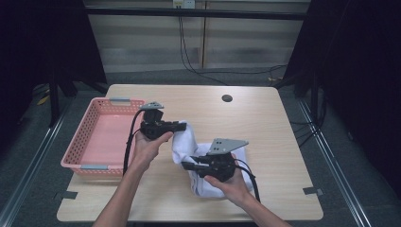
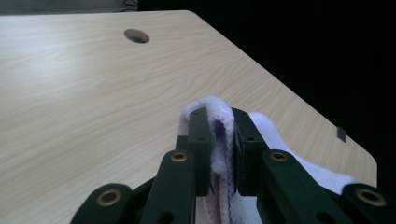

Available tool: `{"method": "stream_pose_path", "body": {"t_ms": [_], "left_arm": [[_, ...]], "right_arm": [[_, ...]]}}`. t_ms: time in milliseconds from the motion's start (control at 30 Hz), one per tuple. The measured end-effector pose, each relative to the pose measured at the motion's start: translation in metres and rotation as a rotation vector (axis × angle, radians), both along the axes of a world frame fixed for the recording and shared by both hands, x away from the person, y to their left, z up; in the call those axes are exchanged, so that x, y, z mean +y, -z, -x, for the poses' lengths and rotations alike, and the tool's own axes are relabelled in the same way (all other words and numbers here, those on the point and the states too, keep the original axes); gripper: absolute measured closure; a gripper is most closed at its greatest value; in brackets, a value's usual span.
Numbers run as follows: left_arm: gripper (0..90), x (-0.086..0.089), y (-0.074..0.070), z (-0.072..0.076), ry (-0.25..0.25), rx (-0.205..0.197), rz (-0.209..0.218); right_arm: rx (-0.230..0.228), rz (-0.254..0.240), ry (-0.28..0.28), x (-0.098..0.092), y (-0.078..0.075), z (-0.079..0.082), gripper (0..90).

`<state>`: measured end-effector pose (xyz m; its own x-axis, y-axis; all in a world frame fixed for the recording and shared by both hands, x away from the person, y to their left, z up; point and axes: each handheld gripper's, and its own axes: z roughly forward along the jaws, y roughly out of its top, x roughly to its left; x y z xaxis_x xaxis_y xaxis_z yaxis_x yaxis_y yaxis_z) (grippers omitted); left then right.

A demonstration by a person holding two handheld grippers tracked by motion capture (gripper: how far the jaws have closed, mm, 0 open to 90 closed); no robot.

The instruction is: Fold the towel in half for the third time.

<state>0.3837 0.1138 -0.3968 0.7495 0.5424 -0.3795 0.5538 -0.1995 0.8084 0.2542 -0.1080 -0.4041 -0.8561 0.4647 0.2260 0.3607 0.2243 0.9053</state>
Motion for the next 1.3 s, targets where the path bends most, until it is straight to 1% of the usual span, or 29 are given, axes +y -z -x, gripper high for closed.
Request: {"method": "stream_pose_path", "body": {"t_ms": [100, 133, 167, 200, 233, 267, 333, 433, 467, 500, 567, 600, 633, 667, 700, 733, 767, 800, 833, 933, 967, 1000, 1033, 1067, 1133, 1167, 1233, 1267, 1300], "left_arm": [[80.4, -0.014, -0.004, -0.003, 0.014, -0.006, -0.025], [80.3, -0.020, -0.003, -0.004, 0.010, -0.015, -0.034], [80.3, -0.025, 0.000, -0.005, 0.019, -0.024, -0.052], [80.3, -0.031, 0.005, -0.006, 0.019, -0.010, -0.048], [80.4, -0.036, 0.010, -0.008, 0.024, 0.003, -0.053], [80.4, -0.042, 0.014, -0.009, 0.026, 0.011, -0.057], [80.3, -0.054, 0.019, -0.010, 0.041, 0.025, -0.061], [80.1, -0.068, 0.019, -0.009, 0.060, 0.021, -0.063], [79.9, -0.073, 0.020, -0.009, 0.070, 0.023, -0.069], [79.8, -0.078, 0.023, -0.009, 0.067, 0.018, -0.081], [79.7, -0.085, 0.033, -0.010, 0.073, 0.028, -0.088], [79.7, -0.090, 0.040, -0.011, 0.079, 0.041, -0.092], [79.4, -0.094, 0.046, -0.011, 0.082, 0.051, -0.103], [79.4, -0.099, 0.052, -0.010, 0.085, 0.062, -0.105], [79.1, -0.103, 0.057, -0.011, 0.091, 0.063, -0.101], [78.5, -0.107, 0.060, -0.011, 0.100, 0.066, -0.090], [78.0, -0.111, 0.063, -0.011, 0.107, 0.062, -0.097], [78.0, -0.117, 0.064, -0.011, 0.112, 0.063, -0.103], [77.8, -0.121, 0.066, -0.011, 0.115, 0.065, -0.114], [76.1, -0.132, 0.069, -0.010, 0.121, 0.067, -0.116], [74.6, -0.135, 0.070, -0.010, 0.117, 0.074, -0.111], [72.3, -0.136, 0.070, -0.010, 0.125, 0.070, -0.111], [69.1, -0.138, 0.070, -0.010, 0.129, 0.069, -0.100], [63.8, -0.138, 0.069, -0.009, 0.129, 0.072, -0.089], [52.9, -0.137, 0.066, -0.007, 0.141, 0.056, -0.065], [49.4, -0.136, 0.063, -0.007, 0.131, 0.052, -0.059], [42.0, -0.132, 0.058, -0.005, 0.135, 0.041, -0.053], [41.2, -0.129, 0.054, -0.003, 0.131, 0.034, -0.054], [37.6, -0.119, 0.048, 0.000, 0.127, 0.016, -0.054]], "right_arm": [[0.000, -0.016, 0.027, -0.013, -0.004, 0.001, 76.9], [0.003, -0.019, 0.038, -0.017, -0.002, 0.002, 76.9], [0.003, -0.014, 0.056, -0.021, 0.002, 0.003, 76.9], [0.014, -0.016, 0.076, -0.026, 0.006, 0.004, 76.8], [0.035, -0.027, 0.099, -0.037, 0.014, 0.005, 76.6], [0.035, -0.027, 0.099, -0.037, 0.014, 0.005, 76.6], [0.042, -0.022, 0.125, -0.046, 0.018, 0.007, 76.2], [0.051, -0.018, 0.153, -0.059, 0.021, 0.012, 75.0], [0.059, -0.022, 0.157, -0.063, 0.022, 0.013, 73.4], [0.063, -0.026, 0.166, -0.068, 0.024, 0.016, 73.0], [0.063, 0.001, 0.191, -0.075, 0.032, 0.019, 72.4], [0.072, 0.006, 0.201, -0.079, 0.038, 0.021, 72.2], [0.106, 0.022, 0.220, -0.088, 0.049, 0.021, 72.3], [0.106, 0.022, 0.220, -0.088, 0.049, 0.021, 72.3], [0.117, 0.040, 0.226, -0.092, 0.053, 0.022, 71.9], [0.124, 0.053, 0.229, -0.095, 0.056, 0.024, 71.7], [0.135, 0.078, 0.239, -0.103, 0.061, 0.027, 70.4], [0.135, 0.078, 0.239, -0.103, 0.061, 0.027, 70.4], [0.148, 0.086, 0.244, -0.107, 0.063, 0.029, 69.1], [0.161, 0.122, 0.276, -0.119, 0.070, 0.034, 64.1], [0.165, 0.131, 0.287, -0.122, 0.071, 0.036, 63.4], [0.171, 0.144, 0.292, -0.126, 0.072, 0.038, 62.0], [0.176, 0.150, 0.300, -0.129, 0.073, 0.039, 59.0], [0.183, 0.150, 0.303, -0.132, 0.073, 0.041, 55.6], [0.187, 0.161, 0.307, -0.137, 0.074, 0.044, 48.5], [0.192, 0.163, 0.304, -0.140, 0.074, 0.045, 44.2], [0.195, 0.169, 0.316, -0.143, 0.073, 0.047, 36.2], [0.194, 0.158, 0.314, -0.145, 0.072, 0.047, 35.1], [0.178, 0.155, 0.327, -0.146, 0.067, 0.048, 30.4]]}}
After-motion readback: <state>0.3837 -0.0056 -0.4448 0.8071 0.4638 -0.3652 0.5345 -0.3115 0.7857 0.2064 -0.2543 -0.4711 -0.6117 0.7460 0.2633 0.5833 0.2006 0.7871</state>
